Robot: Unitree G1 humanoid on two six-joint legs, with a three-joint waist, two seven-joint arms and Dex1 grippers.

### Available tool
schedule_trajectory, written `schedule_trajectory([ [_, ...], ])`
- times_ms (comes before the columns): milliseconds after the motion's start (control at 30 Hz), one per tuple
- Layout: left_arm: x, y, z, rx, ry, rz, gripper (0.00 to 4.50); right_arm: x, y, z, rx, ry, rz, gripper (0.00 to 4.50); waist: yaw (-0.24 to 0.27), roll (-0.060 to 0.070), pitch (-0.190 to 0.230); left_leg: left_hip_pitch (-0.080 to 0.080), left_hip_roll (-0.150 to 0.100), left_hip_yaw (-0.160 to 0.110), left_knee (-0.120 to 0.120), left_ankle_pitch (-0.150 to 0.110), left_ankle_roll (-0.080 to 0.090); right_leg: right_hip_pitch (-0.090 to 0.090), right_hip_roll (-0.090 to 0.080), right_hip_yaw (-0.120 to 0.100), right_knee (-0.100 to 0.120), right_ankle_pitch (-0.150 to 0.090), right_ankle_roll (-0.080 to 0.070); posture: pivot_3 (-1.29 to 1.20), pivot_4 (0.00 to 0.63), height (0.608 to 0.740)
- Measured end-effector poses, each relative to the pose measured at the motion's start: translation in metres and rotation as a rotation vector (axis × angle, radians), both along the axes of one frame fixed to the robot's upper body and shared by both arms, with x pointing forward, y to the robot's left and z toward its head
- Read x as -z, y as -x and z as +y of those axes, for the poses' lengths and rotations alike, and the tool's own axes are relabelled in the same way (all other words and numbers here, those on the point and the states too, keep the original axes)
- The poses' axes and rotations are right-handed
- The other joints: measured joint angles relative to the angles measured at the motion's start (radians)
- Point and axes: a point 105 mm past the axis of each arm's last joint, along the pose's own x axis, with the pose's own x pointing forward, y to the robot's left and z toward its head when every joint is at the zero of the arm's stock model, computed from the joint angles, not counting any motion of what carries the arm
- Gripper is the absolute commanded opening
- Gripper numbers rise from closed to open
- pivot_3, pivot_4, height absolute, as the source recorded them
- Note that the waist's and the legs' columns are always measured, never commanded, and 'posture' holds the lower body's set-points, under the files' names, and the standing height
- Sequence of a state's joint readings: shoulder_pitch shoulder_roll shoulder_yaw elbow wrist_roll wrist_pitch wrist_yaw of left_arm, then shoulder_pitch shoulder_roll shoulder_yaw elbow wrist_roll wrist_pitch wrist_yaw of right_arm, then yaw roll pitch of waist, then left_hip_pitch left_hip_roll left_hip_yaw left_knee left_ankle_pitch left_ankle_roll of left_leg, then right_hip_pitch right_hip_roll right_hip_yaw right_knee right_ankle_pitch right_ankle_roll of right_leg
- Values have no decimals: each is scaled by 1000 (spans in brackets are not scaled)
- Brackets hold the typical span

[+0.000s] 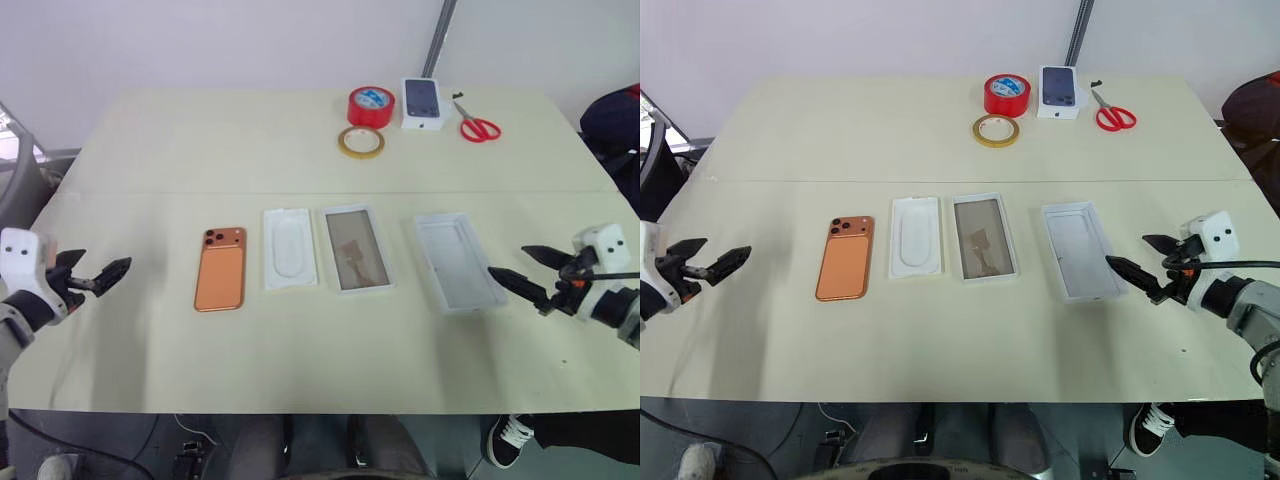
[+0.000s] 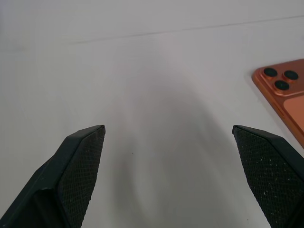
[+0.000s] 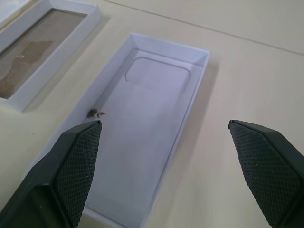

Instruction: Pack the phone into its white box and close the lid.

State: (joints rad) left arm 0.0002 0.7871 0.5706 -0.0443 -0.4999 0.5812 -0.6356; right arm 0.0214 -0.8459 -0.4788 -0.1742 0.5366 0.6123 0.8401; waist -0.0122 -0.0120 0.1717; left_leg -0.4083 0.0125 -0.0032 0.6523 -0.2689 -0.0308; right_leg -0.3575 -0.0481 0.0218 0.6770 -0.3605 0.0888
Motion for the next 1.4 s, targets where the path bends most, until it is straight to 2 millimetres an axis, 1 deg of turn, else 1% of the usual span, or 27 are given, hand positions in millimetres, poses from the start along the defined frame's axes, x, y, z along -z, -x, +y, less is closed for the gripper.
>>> schedule_trajectory([
  [200, -3, -9, -9, 23, 8, -21, 4500, -3, -1, 3, -3, 4, -13, 4471, 0, 0, 0, 0, 0, 0, 0, 0, 0, 0, 0, 0, 0, 0, 0, 0, 150, 736],
  [333, -6, -17, -19, 44, 34, -49, 4500, -9, -3, 12, -32, 11, -46, 4471, -1, 0, 0, 0, 0, 0, 0, 0, 0, 0, 1, 0, 0, 0, 0, 0, 150, 736],
  [400, -7, -22, -31, 74, 47, -55, 4500, -9, -4, 23, -69, 21, -47, 4471, -1, 0, 0, 0, 0, 0, 0, 0, 0, 0, 1, 0, 1, 0, 0, 0, 150, 736],
  [500, -8, -31, -60, 155, 66, -58, 4500, -11, -7, 41, -126, 35, -53, 4471, -1, 0, 0, 0, 0, 0, 1, 0, 0, 0, 1, 0, 1, 0, 0, 0, 150, 736],
  [633, -10, -45, -117, 285, 165, -51, 4500, -18, -14, 68, -212, 70, -89, 4471, 3, -1, 0, -1, -1, -1, 3, 0, 0, 0, 1, 0, 2, 0, 0, 0, 150, 736],
  [733, -7, -52, -158, 361, 209, 19, 4500, -25, -20, 89, -259, 65, -131, 4471, 0, -1, 0, -1, -1, -1, 4, 0, 0, 0, 2, 0, 3, 0, 0, 0, 150, 736],
  [833, -1, -55, -189, 387, 254, 98, 4500, -24, -22, 101, -299, 70, -130, 4471, 0, -1, 0, -1, 0, -1, 6, 0, 0, 0, 3, 0, 4, 0, 1, 0, 150, 736],
  [900, 3, -55, -205, 380, 297, 150, 4500, -23, -20, 103, -306, 71, -128, 4471, 1, -1, 0, -2, 0, -1, 7, 0, 0, 0, 3, 0, 4, 0, 1, 0, 150, 736],
  [1000, 10, -53, -215, 357, 309, 227, 4500, -19, -19, 102, -306, 70, -113, 4471, 1, -1, 0, -2, 0, -2, 8, 0, 0, 0, 3, 0, 5, 0, 1, 0, 150, 736],
  [1167, 19, -50, -221, 313, 334, 311, 4500, -12, -15, 101, -305, 67, -87, 4471, 1, -1, 0, -2, 0, -2, 9, 0, 0, 0, 3, 0, 5, 0, 1, 0, 150, 736],
  [1300, 19, -53, -226, 278, 355, 347, 4500, -13, -14, 102, -315, 71, -88, 4471, 4, -1, 0, -2, 0, -2, 9, 0, 0, 1, 3, 0, 5, 0, 1, 0, 150, 736],
  [1400, 23, -56, -229, 239, 424, 391, 4500, -14, -12, 105, -339, 84, -91, 4471, 4, -2, 0, -2, 0, -2, 10, 0, 0, 1, 3, 0, 5, 0, 1, 0, 150, 736],
])
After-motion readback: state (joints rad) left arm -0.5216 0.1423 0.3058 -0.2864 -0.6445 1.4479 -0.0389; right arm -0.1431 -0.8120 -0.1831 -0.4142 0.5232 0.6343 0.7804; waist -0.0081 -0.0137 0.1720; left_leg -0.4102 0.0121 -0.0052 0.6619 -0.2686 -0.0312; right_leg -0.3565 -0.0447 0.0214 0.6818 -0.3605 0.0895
